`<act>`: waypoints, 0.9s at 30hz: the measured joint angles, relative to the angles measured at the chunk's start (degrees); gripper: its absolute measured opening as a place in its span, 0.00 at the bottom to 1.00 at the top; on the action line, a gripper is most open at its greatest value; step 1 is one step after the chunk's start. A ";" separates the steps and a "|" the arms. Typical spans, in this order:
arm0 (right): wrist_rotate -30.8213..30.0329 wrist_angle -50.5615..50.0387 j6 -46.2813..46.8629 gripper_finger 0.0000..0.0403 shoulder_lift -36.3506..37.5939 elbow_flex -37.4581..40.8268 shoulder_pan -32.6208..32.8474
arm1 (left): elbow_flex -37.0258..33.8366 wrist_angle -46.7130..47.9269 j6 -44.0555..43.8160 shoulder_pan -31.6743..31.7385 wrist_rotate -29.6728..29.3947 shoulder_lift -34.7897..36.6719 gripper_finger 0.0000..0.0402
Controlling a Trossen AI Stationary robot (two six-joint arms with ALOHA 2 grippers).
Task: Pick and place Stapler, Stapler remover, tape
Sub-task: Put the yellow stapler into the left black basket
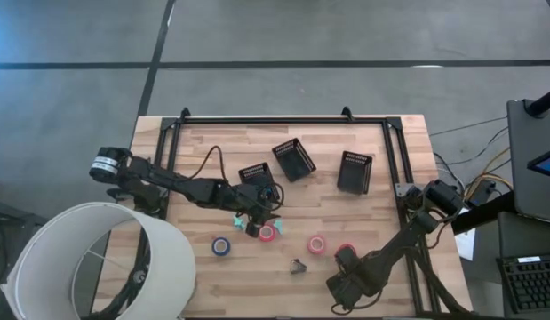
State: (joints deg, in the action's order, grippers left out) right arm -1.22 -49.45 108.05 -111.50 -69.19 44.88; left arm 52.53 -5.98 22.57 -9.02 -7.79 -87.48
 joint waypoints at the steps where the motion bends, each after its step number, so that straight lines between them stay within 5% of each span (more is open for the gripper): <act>1: -0.03 0.04 0.09 0.48 -0.02 0.02 0.00 | 0.00 0.02 0.00 0.00 0.00 0.00 0.43; 19: -1.58 -0.31 -10.15 0.15 -0.41 -2.27 -0.13 | -0.04 0.02 0.00 -0.09 0.02 0.00 0.43; 27: -18.89 1.33 -30.00 0.15 -0.17 -9.17 -1.12 | -0.07 0.07 -6.14 -0.11 2.15 0.00 0.43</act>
State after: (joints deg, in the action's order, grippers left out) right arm -20.12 -48.12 78.05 -111.68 -78.36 43.76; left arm 52.47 -5.91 16.43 -9.13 -5.64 -87.48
